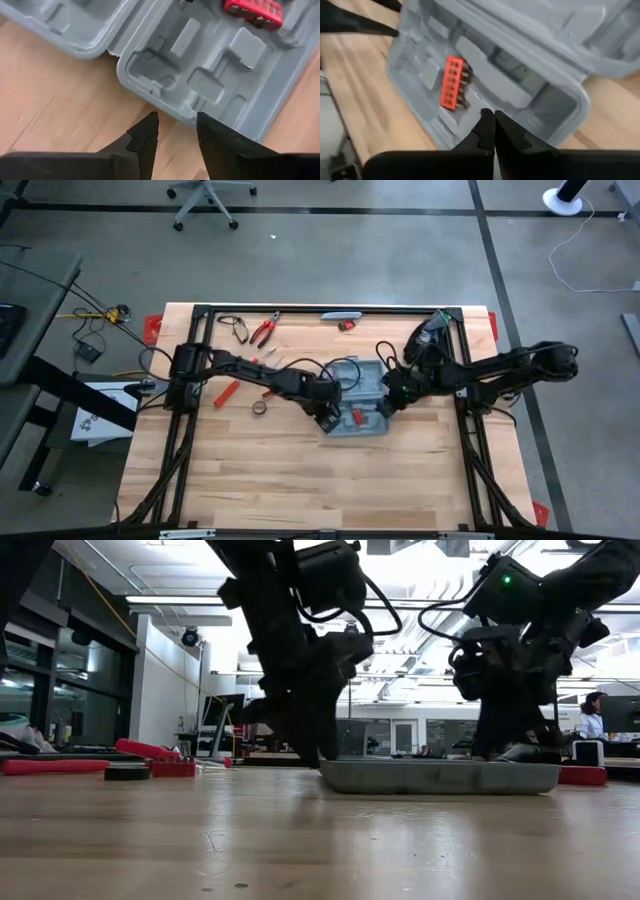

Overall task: Prefit tool cases
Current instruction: Put the right orange multi-bit set into the gray tool case

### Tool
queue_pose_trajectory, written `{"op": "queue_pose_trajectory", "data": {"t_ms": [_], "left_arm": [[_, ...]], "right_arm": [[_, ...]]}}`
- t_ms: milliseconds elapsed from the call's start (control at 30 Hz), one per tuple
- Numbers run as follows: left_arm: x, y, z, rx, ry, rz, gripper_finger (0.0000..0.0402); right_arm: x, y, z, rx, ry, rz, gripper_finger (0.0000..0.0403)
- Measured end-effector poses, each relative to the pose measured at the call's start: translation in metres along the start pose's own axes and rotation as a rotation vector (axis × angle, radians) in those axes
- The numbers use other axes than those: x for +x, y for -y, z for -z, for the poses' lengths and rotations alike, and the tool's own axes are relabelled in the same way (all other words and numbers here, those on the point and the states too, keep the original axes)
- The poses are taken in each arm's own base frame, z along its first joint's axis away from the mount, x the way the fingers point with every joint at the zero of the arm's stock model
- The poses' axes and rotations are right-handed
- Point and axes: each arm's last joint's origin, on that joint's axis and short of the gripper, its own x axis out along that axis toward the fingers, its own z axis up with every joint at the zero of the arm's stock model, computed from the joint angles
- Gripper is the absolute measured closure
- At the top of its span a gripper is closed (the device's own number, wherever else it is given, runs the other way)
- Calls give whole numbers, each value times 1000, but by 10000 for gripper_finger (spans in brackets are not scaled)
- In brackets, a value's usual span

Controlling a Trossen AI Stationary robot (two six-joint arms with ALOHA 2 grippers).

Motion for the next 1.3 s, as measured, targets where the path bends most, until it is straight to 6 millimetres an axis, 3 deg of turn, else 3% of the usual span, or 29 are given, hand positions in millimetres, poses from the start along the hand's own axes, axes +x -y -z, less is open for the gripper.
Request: {"op": "queue_pose_trajectory", "data": {"t_ms": [267,467,700,900,1133,1300], "left_arm": [[-40,-3,-9,28,107,8,278],[-51,9,-24,53,172,251,278],[-49,11,-35,70,175,415,278],[-29,-1,-35,24,160,570,278],[-11,-27,-25,-63,110,558,278],[-10,-30,-25,-56,110,557,278]], "right_arm": [[13,-12,3,56,56,-62,403],[21,-32,4,26,48,-78,403],[29,-48,-1,-20,43,9,403],[33,-56,-2,-17,35,11,403],[33,-64,4,0,46,5,403],[35,-67,9,25,46,2,403]]}}
